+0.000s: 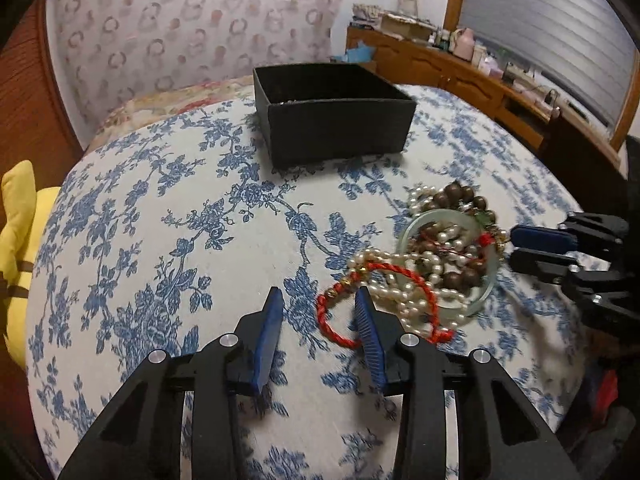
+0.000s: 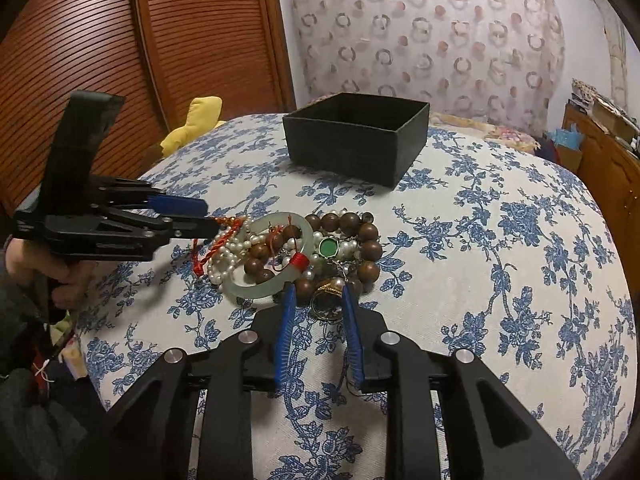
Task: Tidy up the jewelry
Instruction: 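Grasp the red string bracelet with the left tool and lift it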
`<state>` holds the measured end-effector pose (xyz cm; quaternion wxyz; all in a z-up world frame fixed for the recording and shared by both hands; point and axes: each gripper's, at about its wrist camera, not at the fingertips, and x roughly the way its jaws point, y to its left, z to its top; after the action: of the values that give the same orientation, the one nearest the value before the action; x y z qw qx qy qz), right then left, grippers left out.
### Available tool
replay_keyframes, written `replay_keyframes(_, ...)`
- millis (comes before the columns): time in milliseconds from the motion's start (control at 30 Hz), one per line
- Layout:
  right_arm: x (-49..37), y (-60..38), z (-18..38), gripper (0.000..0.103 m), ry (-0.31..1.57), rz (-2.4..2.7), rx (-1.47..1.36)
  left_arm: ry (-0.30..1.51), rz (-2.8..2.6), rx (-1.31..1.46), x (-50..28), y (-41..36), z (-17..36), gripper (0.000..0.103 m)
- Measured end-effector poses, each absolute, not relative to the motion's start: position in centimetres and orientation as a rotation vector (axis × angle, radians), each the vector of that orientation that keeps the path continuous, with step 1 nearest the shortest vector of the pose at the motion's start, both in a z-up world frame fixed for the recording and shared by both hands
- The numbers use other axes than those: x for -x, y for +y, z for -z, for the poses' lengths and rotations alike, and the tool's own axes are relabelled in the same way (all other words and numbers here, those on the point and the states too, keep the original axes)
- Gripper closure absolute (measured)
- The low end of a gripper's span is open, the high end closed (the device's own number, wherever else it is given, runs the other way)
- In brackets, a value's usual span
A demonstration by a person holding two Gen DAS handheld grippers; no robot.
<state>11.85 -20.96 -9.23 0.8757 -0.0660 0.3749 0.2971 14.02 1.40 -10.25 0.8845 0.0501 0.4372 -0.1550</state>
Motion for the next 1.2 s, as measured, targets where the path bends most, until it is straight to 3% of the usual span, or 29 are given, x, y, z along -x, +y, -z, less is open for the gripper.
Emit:
replay_keyframes(67, -11.8, -21.0, 9.2, 0.077, 0.781, -0.621, 0.14, 0.91, 0.316, -0.098, -14.4, 1.6, 10.2, 0.07)
replay_keyframes(133, -11.8, -21.1, 9.1, 0.077, 0.776, -0.623, 0.138, 0.903, 0.305, -0.108, -14.3, 1.6, 10.3, 0.095)
replay_keyframes(233, -11.9, -21.1, 9.1, 0.077, 0.776, -0.623, 0.128, 0.889, 0.3, -0.095, -13.8, 2.1, 10.2, 0.098)
replay_keyframes(633, -11.6, -20.8, 9.0, 0.077, 0.764, -0.628, 0.135, 0.726, 0.214, 0.042, -8.9, 6.6, 6.0, 0.099)
replay_keyframes(1200, -10.1, -15.1, 8.0, 0.077, 0.754, -0.736, 0.26, 0.674, 0.222, 0.06, -6.5, 6.3, 5.2, 0.099)
